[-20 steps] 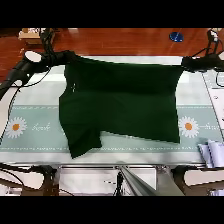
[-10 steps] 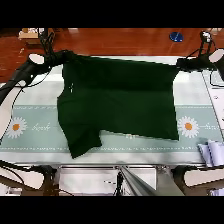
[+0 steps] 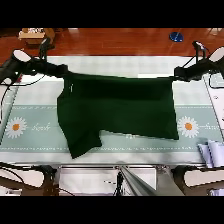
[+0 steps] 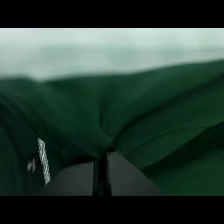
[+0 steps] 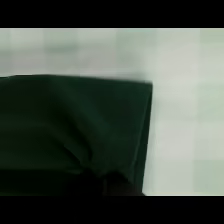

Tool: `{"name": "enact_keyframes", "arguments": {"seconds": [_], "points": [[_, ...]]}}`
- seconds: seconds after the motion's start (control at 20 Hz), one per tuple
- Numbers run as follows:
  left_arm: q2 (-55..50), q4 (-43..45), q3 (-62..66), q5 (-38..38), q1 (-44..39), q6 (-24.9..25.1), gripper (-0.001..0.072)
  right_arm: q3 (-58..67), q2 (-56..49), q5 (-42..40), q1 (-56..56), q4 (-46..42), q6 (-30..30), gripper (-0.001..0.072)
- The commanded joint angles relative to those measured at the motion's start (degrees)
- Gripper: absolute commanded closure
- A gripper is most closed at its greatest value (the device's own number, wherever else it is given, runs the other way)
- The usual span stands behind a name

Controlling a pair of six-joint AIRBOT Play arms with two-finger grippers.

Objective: Fold the shirts.

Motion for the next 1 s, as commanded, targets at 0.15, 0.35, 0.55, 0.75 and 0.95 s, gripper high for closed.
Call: {"name": "enact_keyframes", "arguments": {"seconds": [0.15, 0.35, 0.55, 0.75, 0.95], "points": [[-1.1, 7.6, 0.3, -9.0, 0.4, -4.0, 0.0683, -0.1, -2.6, 5.6, 0.8, -0.4, 1.2, 0.0678], [-3.5, 7.6, 0.3, -9.2, -2.5, -4.0, 0.0681, -0.1, -4.9, 6.2, 1.6, -0.2, 2.4, 0.0677], [-2.7, 8.2, 1.3, -13.6, -1.0, -4.0, 0.0422, 0.0, -3.8, 11.8, 0.7, -0.8, -4.2, 0.0453], [2.0, 11.7, 3.5, -26.3, 6.5, -6.2, 0.0422, 0.3, 1.3, 25.4, -5.1, -4.3, -5.7, 0.0439], [10.8, 11.1, -8.5, -29.8, 12.6, -6.5, 0.0422, -6.0, 5.7, 30.5, -13.5, -6.8, -2.1, 0.0438]]}}
